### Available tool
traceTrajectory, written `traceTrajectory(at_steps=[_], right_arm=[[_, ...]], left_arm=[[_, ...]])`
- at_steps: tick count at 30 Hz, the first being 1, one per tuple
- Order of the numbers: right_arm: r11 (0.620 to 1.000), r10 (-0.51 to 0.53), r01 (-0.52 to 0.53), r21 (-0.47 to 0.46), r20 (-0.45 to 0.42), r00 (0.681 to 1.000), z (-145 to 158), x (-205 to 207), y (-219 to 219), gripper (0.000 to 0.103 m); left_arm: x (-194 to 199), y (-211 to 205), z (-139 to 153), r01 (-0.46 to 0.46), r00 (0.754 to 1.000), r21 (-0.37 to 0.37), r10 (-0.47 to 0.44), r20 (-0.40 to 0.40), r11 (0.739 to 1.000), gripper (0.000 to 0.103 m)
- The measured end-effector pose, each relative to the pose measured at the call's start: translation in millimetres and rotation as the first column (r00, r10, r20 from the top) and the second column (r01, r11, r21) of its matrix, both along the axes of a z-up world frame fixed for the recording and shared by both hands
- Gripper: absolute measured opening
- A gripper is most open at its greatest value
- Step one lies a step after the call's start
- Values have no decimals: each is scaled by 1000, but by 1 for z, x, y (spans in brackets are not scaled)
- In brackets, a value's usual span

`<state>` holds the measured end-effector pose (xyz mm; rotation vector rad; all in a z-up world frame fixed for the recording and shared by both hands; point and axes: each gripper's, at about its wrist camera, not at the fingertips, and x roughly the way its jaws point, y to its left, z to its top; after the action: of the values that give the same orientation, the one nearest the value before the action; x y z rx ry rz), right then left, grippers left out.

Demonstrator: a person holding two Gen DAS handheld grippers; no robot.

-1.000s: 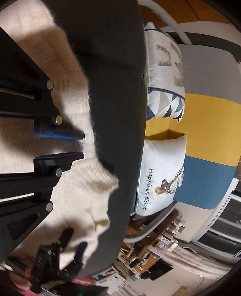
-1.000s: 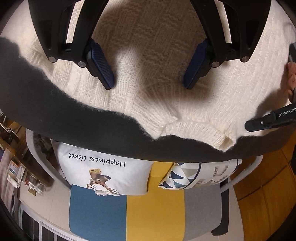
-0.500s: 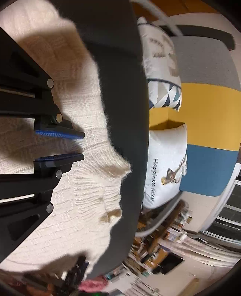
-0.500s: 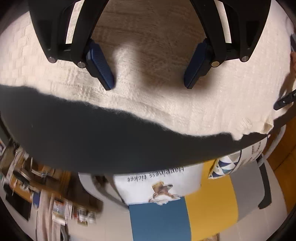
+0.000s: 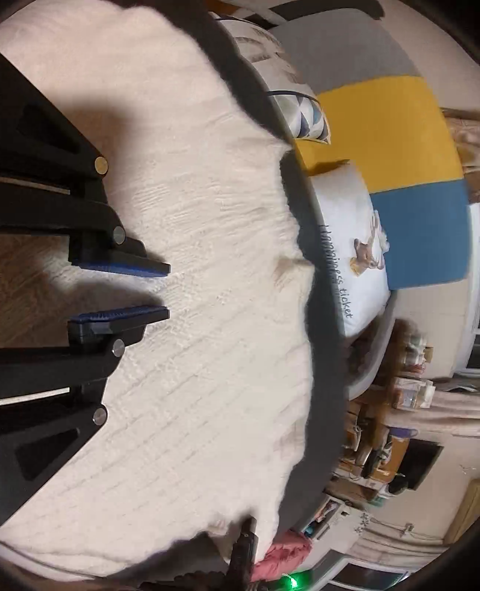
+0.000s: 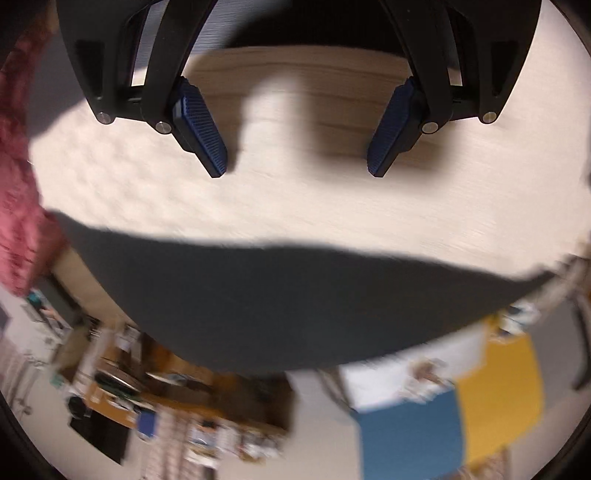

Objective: Fold clothes

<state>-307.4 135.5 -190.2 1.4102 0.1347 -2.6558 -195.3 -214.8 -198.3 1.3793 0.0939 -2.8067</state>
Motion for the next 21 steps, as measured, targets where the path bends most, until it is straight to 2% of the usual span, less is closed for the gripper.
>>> traceTrajectory(at_steps=[4,7,8,11,14,16,18,19,21], right_arm=[[1000,-12,12,11,-10,1000,-6,-8,4,95],[1000,-17,17,-5,-7,1000,-3,-10,5,95],[1000,-25,25,-2,-12,1000,0,-9,11,95],[999,-46,47,7,-26,999,10,-7,30,95],[998,-68,69,16,-41,997,20,-4,48,95],[990,-135,136,44,-33,990,20,-8,71,95],[975,-219,219,42,-10,976,12,-10,101,95],[972,-233,233,17,-3,972,6,-9,113,100],[973,-230,230,16,-15,973,1,-6,123,101]], left_arm=[[0,-6,1,-26,1000,36,26,7,999,18],[16,-1,16,-47,999,72,49,-17,996,18],[25,2,21,-46,998,70,49,-34,997,18],[49,12,29,-51,996,-5,50,-71,999,18],[61,9,15,-77,997,-30,76,-26,997,18],[66,5,4,-97,995,-33,97,8,995,18],[67,-2,-1,-107,994,5,107,-2,994,19],[67,-3,-2,-114,994,14,114,1,993,19],[66,-1,-1,-120,993,3,120,6,993,19]])
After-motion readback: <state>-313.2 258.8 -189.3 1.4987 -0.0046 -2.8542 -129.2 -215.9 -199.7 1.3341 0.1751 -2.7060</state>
